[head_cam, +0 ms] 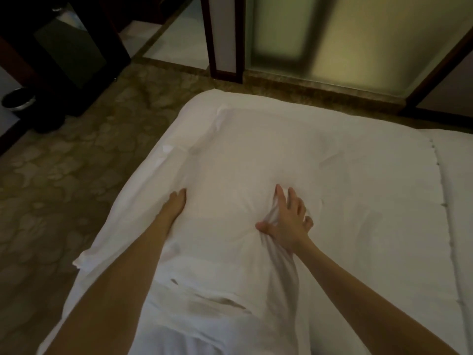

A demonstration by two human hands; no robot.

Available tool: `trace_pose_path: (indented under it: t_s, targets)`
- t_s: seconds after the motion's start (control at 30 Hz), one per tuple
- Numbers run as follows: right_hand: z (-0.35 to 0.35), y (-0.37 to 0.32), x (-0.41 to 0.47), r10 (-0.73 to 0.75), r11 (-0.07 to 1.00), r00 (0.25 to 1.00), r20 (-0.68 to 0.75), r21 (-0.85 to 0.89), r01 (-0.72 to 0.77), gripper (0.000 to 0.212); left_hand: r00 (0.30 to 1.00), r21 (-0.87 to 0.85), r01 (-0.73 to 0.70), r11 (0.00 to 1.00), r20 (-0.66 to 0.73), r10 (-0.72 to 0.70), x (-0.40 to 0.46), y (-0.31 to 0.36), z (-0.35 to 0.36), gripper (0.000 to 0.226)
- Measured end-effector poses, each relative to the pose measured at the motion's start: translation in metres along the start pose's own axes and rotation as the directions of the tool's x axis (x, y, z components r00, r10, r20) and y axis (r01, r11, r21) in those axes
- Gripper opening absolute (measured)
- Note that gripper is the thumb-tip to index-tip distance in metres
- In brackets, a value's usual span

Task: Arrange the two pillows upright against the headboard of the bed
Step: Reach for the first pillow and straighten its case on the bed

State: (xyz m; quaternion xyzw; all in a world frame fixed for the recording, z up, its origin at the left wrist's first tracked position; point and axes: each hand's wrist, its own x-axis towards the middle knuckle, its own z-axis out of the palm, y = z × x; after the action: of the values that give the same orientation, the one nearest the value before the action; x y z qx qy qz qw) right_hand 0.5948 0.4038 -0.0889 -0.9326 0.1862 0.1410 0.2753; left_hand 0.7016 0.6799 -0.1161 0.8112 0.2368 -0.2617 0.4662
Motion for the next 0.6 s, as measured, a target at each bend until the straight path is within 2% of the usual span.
trace_pose_path:
  t_s: [0.2, 0.3, 0.4, 0.5, 0.6]
  targets:
    - [0.0, 0.025, -0.01, 0.035, 0.999, 0.999, -0.011, 0.002, -0.035, 0.113, 0.999, -0.082, -0.027, 0.996, -0.035, 0.024, -0.022, 0.001, 0.028, 0.068]
    - [-0.006, 0.041, -0.022, 0.069, 0.995, 0.997, -0.033, 0.069, -0.066, 0.113, 0.995, 0.082, -0.086, 0.993, -0.049, 0.09, -0.044, 0.011, 0.045, 0.061]
    - [-0.022, 0.061, -0.042, 0.097, 0.993, 0.992, -0.077, 0.071, -0.092, 0.103, 0.981, 0.193, -0.178, 0.965, -0.038, 0.188, -0.072, 0.03, 0.06, 0.057]
    - [-0.049, 0.086, -0.066, 0.082, 0.992, 0.985, -0.155, 0.112, -0.065, 0.089, 0.957, 0.241, -0.28, 0.929, -0.002, 0.289, -0.103, 0.052, 0.072, 0.057]
    - [-0.076, 0.107, -0.093, 0.027, 0.988, 0.976, -0.217, 0.155, 0.007, 0.076, 0.939, 0.241, -0.342, 0.908, 0.053, 0.339, -0.137, 0.069, 0.089, 0.068]
